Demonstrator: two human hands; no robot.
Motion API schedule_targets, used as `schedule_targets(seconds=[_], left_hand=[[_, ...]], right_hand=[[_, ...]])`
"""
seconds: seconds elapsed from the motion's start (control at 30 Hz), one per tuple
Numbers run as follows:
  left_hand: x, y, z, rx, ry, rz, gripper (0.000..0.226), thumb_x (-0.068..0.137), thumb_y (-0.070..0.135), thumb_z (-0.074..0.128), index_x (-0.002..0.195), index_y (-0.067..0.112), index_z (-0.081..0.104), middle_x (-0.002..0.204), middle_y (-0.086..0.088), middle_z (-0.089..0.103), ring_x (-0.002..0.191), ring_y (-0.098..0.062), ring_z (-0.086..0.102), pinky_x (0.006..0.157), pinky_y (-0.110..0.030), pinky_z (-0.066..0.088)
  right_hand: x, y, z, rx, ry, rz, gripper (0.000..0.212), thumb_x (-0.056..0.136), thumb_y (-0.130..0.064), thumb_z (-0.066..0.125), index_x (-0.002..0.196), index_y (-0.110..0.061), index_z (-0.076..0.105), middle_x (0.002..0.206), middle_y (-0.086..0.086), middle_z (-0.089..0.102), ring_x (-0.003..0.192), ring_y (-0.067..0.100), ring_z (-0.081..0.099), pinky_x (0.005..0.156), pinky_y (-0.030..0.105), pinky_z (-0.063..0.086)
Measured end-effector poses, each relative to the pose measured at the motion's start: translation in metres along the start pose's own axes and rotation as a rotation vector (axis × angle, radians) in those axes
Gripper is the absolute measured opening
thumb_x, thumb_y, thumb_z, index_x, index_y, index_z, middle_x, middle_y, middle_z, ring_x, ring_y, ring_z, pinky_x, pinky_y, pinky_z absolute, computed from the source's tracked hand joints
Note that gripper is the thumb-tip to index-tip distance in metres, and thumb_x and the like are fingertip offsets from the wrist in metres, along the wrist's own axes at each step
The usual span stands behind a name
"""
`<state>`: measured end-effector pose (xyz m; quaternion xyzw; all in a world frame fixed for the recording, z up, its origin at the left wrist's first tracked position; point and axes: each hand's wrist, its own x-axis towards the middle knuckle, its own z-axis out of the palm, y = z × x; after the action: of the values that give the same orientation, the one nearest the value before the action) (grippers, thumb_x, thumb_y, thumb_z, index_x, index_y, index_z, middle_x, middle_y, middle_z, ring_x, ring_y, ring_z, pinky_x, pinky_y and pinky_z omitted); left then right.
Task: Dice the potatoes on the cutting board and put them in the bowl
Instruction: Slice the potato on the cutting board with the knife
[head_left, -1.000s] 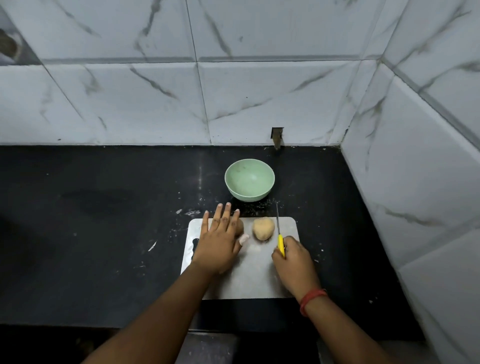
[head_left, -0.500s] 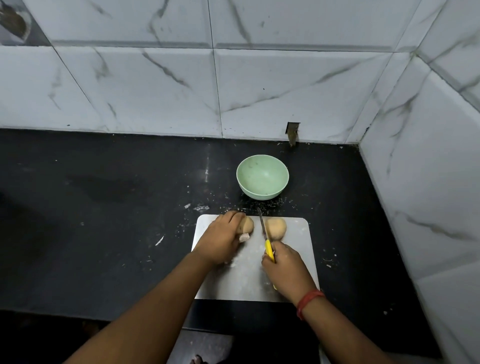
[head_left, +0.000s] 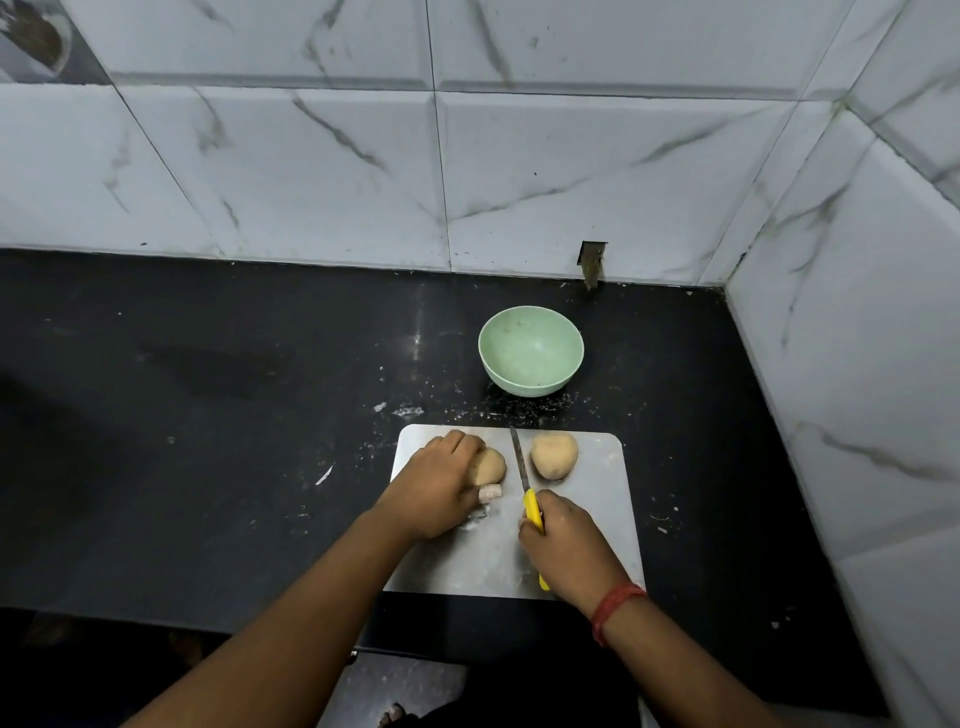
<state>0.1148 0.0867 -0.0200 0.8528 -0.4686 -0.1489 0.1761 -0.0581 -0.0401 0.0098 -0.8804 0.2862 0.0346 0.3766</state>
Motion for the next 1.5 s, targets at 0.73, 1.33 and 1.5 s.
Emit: schedule_targets(seconds=[0.73,1.33,1.5], left_hand=[[-0.019,0.020,0.010,0.254,0.099,-0.125,0.079,0.092,0.069,0.008,0.148,0.024,0.041,0.117,0.000,0.057,0.108,-0.025,0.055,0.093,-0.043,0.035],[-0.020,0.024,0.024,0.050,0.205,-0.071,0.056,0.098,0.040,0.034,0.138,0.008,0.055,0.133,-0.007,0.053,0.103,-0.028,0.055,0.087,-0.046,0.048],[-0.023,0.028,0.028,-0.083,0.206,-0.104,0.052,0.100,0.028,0.040,0.142,-0.002,0.049,0.141,-0.016,0.047,0.121,-0.031,0.050,0.108,-0.039,0.039]], right_hand=[[0.001,-0.010,0.001,-0.009,-0.064,0.032,0.016,0.093,-0.026,0.050,0.081,-0.015,0.047,0.088,0.003,0.055,0.081,0.020,0.054,0.067,0.030,0.038],[-0.005,-0.024,-0.003,-0.011,-0.076,0.034,0.009,0.096,-0.018,0.045,0.090,-0.013,0.044,0.104,0.011,0.057,0.091,0.024,0.051,0.071,0.029,0.032],[-0.009,-0.025,-0.002,0.025,-0.053,0.068,0.012,0.100,-0.018,0.038,0.100,-0.008,0.046,0.101,0.017,0.061,0.090,0.032,0.058,0.074,0.038,0.044]])
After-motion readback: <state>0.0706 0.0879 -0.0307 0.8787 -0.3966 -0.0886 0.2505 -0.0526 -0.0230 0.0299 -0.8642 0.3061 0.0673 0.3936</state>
